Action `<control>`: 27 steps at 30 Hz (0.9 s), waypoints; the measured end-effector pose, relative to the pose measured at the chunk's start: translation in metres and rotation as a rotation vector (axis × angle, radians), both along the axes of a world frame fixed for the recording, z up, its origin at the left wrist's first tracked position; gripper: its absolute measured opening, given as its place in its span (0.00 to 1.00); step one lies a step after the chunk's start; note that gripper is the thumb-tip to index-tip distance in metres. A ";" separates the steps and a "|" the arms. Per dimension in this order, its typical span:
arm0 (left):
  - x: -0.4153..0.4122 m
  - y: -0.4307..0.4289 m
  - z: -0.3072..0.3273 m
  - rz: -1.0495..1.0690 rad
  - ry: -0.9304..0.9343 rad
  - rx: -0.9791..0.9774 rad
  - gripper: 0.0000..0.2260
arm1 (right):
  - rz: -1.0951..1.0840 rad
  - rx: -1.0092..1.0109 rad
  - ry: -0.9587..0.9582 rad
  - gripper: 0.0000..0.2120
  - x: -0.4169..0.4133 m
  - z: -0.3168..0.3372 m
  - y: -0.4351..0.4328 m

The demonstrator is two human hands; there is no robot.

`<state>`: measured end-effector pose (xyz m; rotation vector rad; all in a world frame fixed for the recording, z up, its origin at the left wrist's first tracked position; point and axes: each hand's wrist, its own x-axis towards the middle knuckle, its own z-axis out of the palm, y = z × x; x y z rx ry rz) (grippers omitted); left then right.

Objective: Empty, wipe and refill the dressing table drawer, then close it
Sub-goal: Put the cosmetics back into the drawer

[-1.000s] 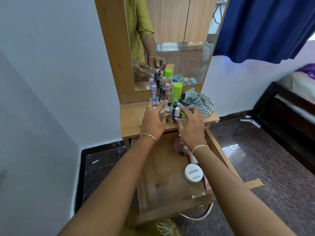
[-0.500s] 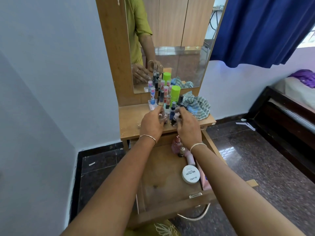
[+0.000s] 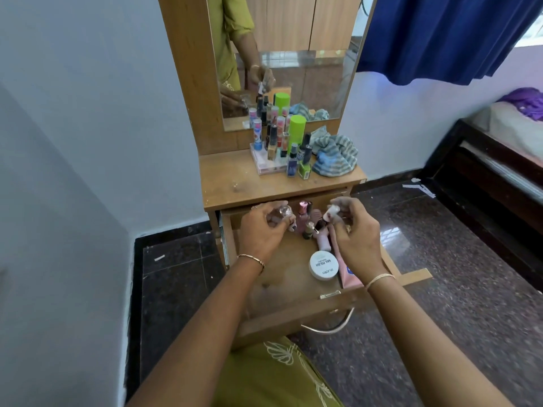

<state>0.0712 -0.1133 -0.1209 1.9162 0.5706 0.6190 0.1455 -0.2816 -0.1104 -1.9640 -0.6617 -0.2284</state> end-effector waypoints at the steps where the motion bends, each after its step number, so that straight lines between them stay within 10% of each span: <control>1: -0.001 -0.003 -0.004 -0.009 0.033 -0.011 0.13 | 0.004 -0.032 0.022 0.11 0.001 -0.003 -0.004; 27: 0.036 -0.015 -0.043 -0.124 0.284 0.102 0.12 | -0.013 -0.494 0.046 0.09 0.013 -0.035 0.016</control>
